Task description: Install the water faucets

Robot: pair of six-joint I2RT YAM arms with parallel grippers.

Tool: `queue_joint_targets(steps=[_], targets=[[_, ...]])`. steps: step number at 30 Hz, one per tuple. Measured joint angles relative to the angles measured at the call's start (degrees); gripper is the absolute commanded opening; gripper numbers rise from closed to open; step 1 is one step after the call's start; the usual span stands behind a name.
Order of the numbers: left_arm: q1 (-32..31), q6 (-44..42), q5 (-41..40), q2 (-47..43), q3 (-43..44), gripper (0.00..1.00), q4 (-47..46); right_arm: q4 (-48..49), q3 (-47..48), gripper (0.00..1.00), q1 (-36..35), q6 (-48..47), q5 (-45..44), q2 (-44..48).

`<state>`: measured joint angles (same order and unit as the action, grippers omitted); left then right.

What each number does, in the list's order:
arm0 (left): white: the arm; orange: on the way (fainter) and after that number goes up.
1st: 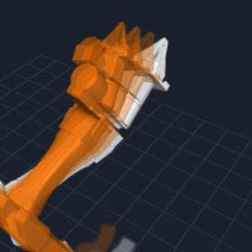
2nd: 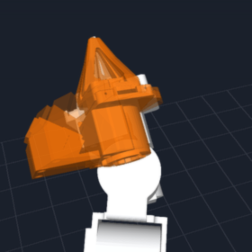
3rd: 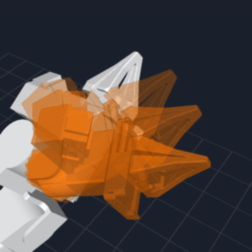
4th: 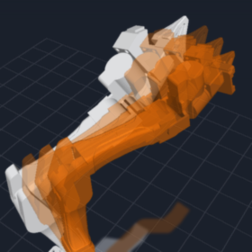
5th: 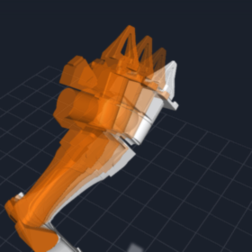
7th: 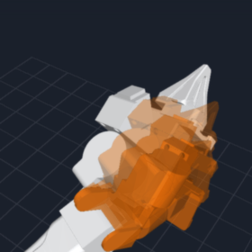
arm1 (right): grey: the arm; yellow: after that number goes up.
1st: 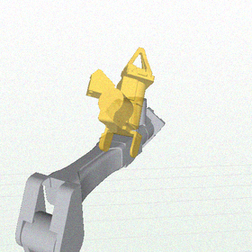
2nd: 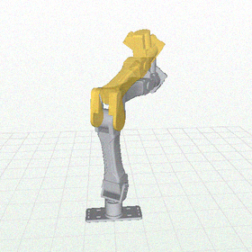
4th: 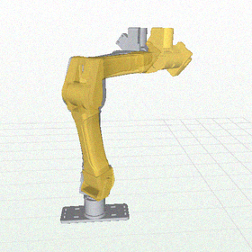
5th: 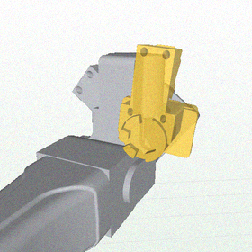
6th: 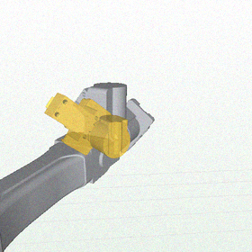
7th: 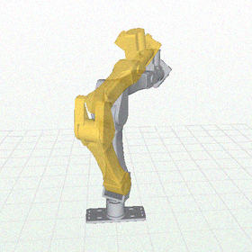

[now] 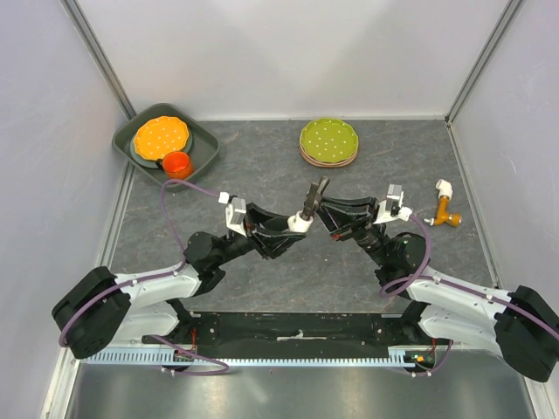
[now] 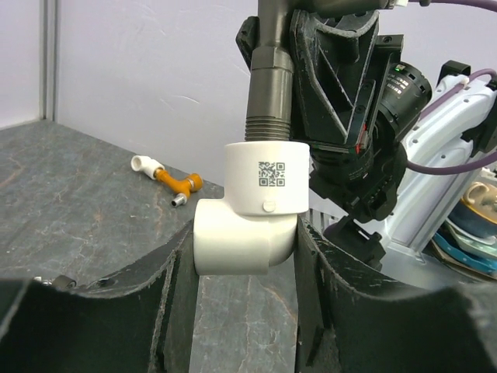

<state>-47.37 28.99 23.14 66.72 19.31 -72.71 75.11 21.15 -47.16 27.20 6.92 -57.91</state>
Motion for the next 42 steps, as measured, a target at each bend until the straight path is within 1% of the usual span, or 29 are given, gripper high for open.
queue_joint_targets(steps=[6, 11, 15, 24, 33, 38, 42], targets=[[-1.49, -3.76, -2.21, 1.25, 0.00, 0.02, -1.40, -1.09, -0.13, 0.00, -0.28, -0.11, -1.09, 0.90], [-2.95, -5.38, -4.24, 4.09, 0.04, 0.02, -3.08, -2.89, -0.24, 0.00, -0.61, -0.85, -2.29, 1.09], [-4.35, -6.84, -6.14, 5.46, 0.04, 0.02, -3.06, -4.74, -0.70, 0.00, -1.62, -2.71, -4.04, 1.73], [-7.43, -12.09, -11.45, 5.14, 0.02, 0.02, -2.40, -7.87, -0.76, 0.00, -4.76, -7.76, -9.07, 4.11], [-13.20, -23.06, -20.83, 1.99, 0.17, 0.02, 1.40, -9.75, -0.74, 0.00, -10.67, -14.27, -17.49, 6.12], [-16.68, -28.94, -27.30, 1.49, 0.70, 0.02, 3.21, -9.31, -0.74, 0.00, -14.75, -18.05, -25.07, 5.88], [-19.56, -33.51, -32.44, 1.66, 1.46, 0.02, 3.74, -6.84, -0.74, 0.00, -17.94, -20.15, -31.58, 4.83]])
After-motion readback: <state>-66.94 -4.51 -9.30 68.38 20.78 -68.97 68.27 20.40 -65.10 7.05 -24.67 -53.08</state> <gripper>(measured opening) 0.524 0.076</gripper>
